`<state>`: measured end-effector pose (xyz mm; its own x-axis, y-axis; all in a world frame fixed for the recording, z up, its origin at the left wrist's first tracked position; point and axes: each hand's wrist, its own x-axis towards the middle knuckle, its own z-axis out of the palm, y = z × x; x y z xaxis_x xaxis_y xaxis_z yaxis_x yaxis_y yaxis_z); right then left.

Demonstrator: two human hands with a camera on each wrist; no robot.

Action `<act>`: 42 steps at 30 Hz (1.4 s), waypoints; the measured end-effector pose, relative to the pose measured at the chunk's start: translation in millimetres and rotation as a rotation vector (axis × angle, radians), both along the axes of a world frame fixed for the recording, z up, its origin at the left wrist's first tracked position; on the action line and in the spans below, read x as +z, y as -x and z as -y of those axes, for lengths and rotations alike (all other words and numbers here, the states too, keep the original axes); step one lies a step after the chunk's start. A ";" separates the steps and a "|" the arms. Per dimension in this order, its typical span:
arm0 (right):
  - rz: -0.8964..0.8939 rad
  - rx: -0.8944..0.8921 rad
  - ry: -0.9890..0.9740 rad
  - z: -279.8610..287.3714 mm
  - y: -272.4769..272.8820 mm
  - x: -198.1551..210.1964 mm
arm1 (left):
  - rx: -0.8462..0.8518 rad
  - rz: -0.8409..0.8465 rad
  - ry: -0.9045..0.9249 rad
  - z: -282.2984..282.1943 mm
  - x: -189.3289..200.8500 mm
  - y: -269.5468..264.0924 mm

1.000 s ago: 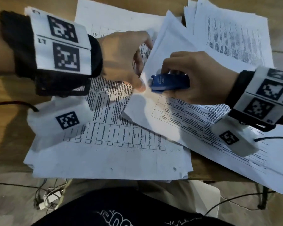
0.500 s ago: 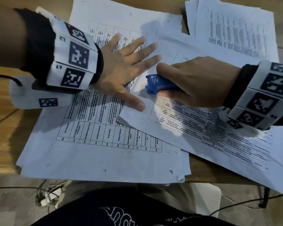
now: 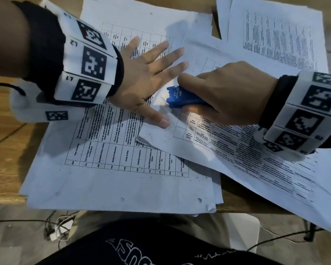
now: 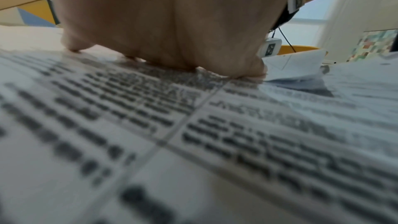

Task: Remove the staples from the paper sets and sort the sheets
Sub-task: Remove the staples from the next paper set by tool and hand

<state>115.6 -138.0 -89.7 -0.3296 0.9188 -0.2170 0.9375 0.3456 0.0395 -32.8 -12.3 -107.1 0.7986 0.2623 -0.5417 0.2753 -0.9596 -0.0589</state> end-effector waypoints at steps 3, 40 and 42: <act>0.058 0.030 -0.003 0.2 1.4 2.5 | 0.005 -0.008 -0.004 0.7 1.8 -0.5; -0.098 -0.192 0.050 7.5 15.5 0.2 | -0.016 -0.077 -0.099 6.0 7.9 -4.7; -0.193 -0.222 0.059 6.7 15.6 -0.2 | -0.014 -0.079 -0.102 6.2 8.0 -4.4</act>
